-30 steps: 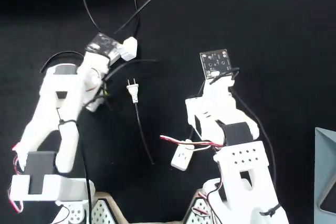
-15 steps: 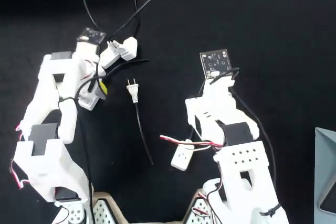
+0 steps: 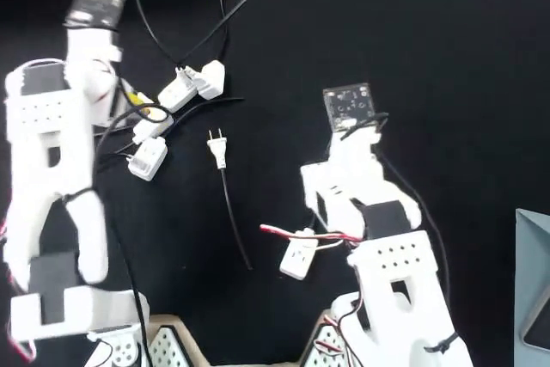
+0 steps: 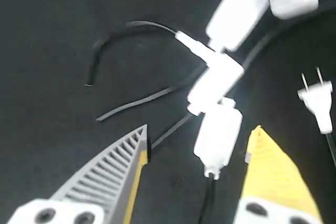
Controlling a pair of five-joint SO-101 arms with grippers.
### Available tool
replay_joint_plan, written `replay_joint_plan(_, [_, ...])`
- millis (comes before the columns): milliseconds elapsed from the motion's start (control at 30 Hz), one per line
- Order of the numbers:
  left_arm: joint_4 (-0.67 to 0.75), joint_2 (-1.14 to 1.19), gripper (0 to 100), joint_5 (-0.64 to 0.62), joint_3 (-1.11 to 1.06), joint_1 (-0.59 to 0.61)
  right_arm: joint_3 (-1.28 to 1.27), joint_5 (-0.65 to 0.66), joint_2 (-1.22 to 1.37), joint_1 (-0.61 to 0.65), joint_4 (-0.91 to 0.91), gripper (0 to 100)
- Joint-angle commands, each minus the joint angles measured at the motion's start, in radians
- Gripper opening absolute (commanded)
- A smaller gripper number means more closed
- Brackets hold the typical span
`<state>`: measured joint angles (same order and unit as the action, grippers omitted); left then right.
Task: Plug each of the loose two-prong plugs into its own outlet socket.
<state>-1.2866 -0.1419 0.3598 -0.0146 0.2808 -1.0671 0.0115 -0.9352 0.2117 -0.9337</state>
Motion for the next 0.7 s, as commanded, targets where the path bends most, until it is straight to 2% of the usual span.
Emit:
replay_joint_plan(0, [-0.023,-0.158,30,-0.029,0.035,0.030,0.005,0.008,-0.012,0.032,0.014,1.4])
replay_joint_plan(200, [-0.178,-0.373,30,-0.031,-0.059,-0.041,0.005,0.008,-0.012,0.034,0.012,1.5])
replay_joint_plan(300, [-0.213,-0.489,30,-0.084,-0.147,-0.059,0.007,0.017,-0.008,0.066,0.011,1.5])
replay_joint_plan(433, [-0.210,-0.655,30,-0.144,-0.295,-0.050,0.059,0.041,0.050,0.126,-0.034,1.5])
replay_joint_plan(533, [-0.193,-0.766,30,-0.172,-0.441,-0.001,0.151,0.035,0.156,0.181,-0.089,1.5])
replay_joint_plan(667, [-0.054,-0.887,30,-0.190,-0.680,0.114,0.243,0.014,0.314,0.265,-0.094,1.6])
